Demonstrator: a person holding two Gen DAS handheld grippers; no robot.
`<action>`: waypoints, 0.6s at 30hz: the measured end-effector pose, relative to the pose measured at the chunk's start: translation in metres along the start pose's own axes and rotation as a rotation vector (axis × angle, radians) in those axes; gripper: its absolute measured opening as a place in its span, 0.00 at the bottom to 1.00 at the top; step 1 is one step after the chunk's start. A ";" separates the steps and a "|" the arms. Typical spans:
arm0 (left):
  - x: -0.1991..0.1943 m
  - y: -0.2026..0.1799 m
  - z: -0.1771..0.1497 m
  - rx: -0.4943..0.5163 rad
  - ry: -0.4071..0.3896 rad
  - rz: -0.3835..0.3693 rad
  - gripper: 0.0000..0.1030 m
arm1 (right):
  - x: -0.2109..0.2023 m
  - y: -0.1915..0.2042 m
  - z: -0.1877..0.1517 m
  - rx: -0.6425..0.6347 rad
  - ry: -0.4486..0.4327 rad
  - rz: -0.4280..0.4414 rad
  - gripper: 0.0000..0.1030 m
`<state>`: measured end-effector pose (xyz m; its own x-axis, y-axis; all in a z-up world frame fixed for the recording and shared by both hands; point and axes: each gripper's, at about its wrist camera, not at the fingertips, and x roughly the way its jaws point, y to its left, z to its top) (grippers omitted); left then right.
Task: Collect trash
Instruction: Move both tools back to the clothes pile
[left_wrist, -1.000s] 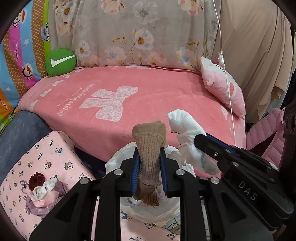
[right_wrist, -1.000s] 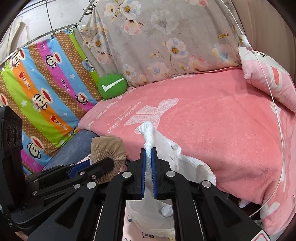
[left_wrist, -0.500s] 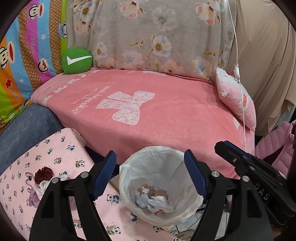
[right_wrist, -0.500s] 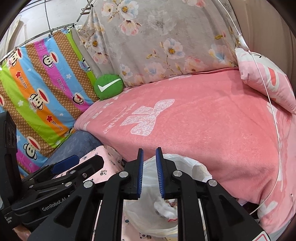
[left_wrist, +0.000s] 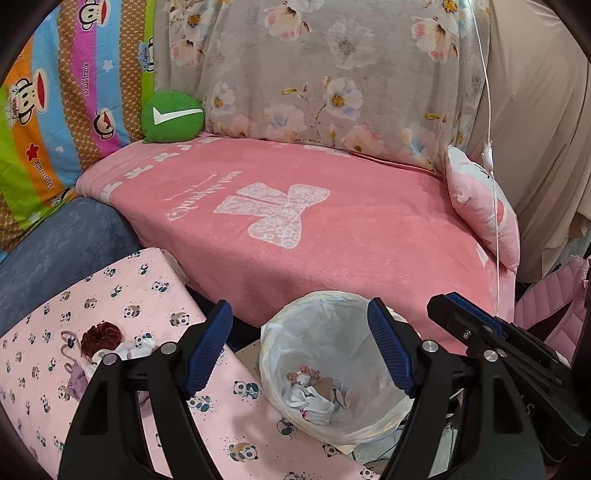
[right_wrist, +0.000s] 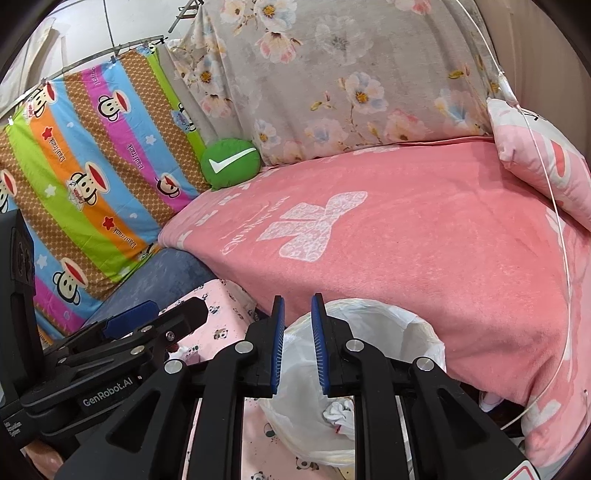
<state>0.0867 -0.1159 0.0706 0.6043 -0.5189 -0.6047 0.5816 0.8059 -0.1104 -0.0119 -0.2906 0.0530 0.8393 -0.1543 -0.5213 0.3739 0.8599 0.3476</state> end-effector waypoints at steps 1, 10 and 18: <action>-0.001 0.003 -0.001 -0.006 -0.001 0.003 0.70 | 0.000 0.001 -0.001 -0.001 0.001 0.001 0.21; -0.006 0.038 -0.012 -0.077 0.019 0.041 0.70 | 0.012 0.027 -0.012 -0.034 0.038 0.038 0.22; -0.011 0.080 -0.026 -0.155 0.038 0.092 0.70 | 0.025 0.058 -0.028 -0.069 0.080 0.074 0.23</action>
<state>0.1126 -0.0387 0.0478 0.6282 -0.4320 -0.6472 0.4318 0.8854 -0.1719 0.0197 -0.2314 0.0384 0.8283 -0.0522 -0.5578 0.2819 0.8993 0.3344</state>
